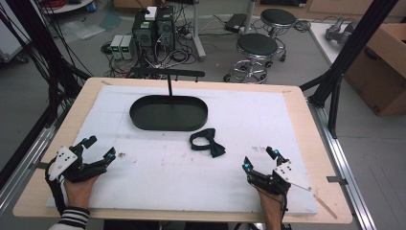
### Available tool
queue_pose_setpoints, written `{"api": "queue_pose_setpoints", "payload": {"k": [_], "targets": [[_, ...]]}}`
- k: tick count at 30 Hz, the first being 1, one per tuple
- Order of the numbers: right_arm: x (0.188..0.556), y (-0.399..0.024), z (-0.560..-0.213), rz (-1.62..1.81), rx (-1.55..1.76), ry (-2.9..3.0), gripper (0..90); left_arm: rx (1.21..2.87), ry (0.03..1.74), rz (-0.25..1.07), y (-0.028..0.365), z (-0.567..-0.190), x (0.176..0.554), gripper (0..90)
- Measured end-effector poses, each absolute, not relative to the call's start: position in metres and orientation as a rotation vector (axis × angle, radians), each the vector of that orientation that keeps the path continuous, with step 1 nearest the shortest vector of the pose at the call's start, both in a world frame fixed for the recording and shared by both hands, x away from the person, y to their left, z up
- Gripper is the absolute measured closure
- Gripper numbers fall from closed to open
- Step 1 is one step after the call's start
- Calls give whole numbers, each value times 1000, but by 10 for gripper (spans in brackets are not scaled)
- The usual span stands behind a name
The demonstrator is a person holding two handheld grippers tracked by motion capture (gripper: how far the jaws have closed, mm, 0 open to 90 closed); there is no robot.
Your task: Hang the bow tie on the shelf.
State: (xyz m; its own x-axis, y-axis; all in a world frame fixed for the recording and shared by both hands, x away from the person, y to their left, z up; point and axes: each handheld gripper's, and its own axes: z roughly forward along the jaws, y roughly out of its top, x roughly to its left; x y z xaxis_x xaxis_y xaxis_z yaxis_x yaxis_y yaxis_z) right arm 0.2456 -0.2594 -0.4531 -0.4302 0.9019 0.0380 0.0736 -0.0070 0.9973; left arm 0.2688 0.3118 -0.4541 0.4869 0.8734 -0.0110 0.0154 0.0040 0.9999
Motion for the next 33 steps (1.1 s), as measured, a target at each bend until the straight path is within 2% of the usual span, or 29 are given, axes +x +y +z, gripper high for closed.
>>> {"api": "queue_pose_setpoints", "payload": {"k": [11, 26, 28, 33], "targets": [[254, -251, -438, 1502, 1037, 1624, 109, 1415, 836, 816, 312, -454, 269, 157], [294, -215, -394, 1410, 1040, 1812, 111, 1417, 834, 816, 311, -454, 269, 158], [300, -211, -392, 1389, 1043, 1843, 149, 1417, 833, 816, 311, -454, 269, 158], [313, -206, -388, 1382, 1064, 1917, 159, 1417, 833, 816, 311, -454, 269, 157]]}}
